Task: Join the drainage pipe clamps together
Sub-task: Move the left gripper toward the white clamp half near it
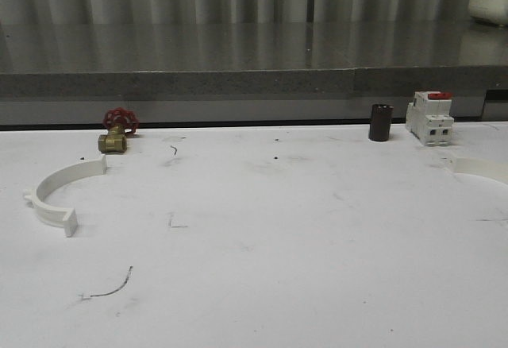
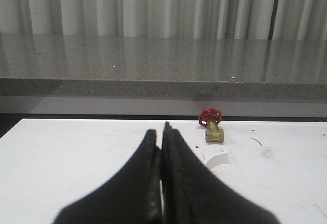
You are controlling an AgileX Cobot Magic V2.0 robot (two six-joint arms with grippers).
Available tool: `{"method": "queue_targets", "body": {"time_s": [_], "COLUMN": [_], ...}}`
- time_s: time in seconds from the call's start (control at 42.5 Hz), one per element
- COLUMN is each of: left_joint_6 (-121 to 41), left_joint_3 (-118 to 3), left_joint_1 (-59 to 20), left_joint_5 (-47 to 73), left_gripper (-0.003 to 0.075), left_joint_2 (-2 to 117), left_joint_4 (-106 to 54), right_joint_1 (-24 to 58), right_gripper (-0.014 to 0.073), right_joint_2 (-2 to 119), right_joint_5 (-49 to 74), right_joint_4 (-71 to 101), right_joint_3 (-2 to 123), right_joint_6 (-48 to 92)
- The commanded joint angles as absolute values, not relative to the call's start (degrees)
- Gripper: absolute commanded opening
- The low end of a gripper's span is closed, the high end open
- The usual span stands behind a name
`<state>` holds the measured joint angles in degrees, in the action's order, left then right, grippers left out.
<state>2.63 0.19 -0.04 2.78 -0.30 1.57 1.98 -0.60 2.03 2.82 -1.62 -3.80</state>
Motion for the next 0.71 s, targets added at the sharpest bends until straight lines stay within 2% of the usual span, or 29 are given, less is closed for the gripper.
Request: {"method": "queue_targets", "body": {"time_s": [0.0, 0.518, 0.683], "left_joint_6": [2.98, 2.98, 2.98], "left_joint_3": [1.61, 1.61, 1.19], "left_joint_1": [-0.53, -0.53, -0.53], "left_joint_5": [-1.73, -2.0, -5.95], "left_gripper": [-0.002, -0.002, -0.002], "left_joint_2": [-0.82, -0.82, -0.82], "left_joint_4": [1.57, 1.57, 1.59], "right_joint_1": [1.72, 1.72, 1.72], "right_gripper": [-0.0068, -0.0067, -0.0067], "right_joint_2": [-1.52, -1.52, -1.52], "right_joint_5": [-2.94, -4.4, -6.43], "right_joint_4": [2.2, 2.05, 2.05], "right_joint_3": [-1.35, -1.35, -0.71], "right_joint_6": [-3.13, -3.13, -3.13]}}
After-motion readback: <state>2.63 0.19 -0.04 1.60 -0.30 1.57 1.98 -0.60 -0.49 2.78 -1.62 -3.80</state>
